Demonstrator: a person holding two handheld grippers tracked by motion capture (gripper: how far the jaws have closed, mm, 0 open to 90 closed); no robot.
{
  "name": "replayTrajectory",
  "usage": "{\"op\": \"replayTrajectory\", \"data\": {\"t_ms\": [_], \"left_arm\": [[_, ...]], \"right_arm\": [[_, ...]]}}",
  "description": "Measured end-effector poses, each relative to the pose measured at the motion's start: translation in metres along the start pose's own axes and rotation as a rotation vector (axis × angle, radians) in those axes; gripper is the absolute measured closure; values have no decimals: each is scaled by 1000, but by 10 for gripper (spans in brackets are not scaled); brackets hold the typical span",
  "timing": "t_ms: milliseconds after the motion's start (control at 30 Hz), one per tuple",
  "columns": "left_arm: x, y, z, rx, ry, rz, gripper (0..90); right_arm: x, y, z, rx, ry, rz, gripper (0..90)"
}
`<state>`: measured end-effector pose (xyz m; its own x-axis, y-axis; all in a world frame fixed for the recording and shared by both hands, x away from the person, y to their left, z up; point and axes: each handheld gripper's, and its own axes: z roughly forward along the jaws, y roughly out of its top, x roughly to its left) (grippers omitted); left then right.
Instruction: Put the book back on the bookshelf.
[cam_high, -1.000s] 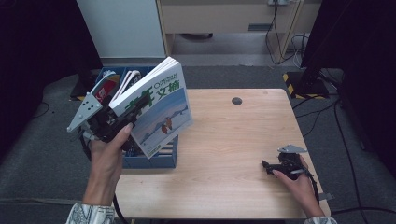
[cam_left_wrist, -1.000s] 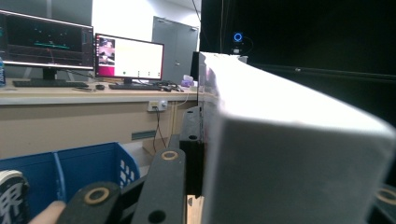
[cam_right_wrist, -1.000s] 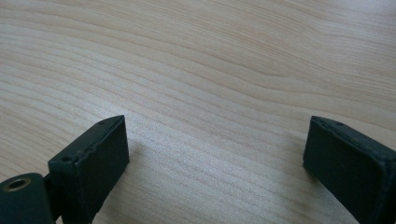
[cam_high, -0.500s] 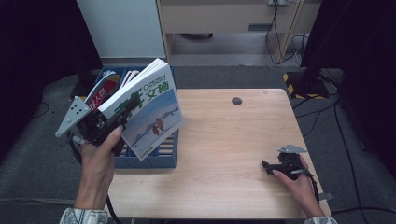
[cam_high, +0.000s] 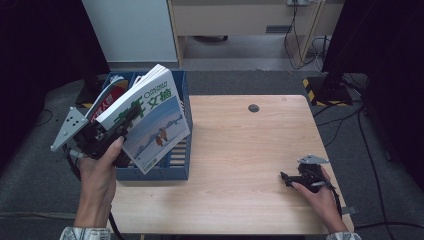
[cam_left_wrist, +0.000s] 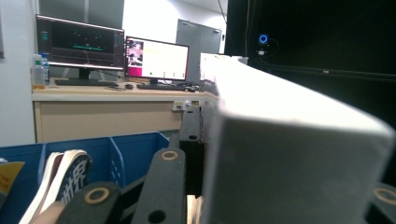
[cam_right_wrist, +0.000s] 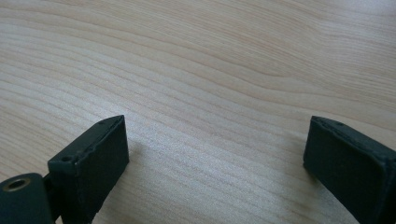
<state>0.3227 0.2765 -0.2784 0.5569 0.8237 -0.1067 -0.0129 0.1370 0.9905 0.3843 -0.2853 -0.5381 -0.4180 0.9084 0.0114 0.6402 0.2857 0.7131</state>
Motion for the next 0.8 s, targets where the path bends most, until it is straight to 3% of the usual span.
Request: {"op": "replayTrajectory", "data": {"t_ms": [633,800], "left_arm": [[6,-2,11,4,117,17,732],[8,-8,18,5,136,1,732]], "right_arm": [[-1,0,1,-6,3,-6,69],[-1,0,0,-5,7,-9,69]]}}
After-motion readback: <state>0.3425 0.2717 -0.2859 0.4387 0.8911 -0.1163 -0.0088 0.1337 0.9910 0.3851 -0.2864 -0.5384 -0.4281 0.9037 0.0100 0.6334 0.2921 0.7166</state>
